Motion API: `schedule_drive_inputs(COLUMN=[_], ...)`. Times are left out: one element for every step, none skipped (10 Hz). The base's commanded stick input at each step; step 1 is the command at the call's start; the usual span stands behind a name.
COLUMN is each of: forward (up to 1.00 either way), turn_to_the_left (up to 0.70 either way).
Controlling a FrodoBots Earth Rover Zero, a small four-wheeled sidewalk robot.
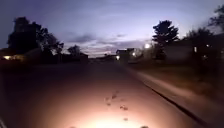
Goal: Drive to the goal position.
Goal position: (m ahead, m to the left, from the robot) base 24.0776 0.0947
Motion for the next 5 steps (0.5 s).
schedule_drive_inputs(forward=[0.70, 0.70, 0.70, 0.70, 0.70], turn_to_the_left=[0.00, 0.00, 0.00, 0.00, 0.00])
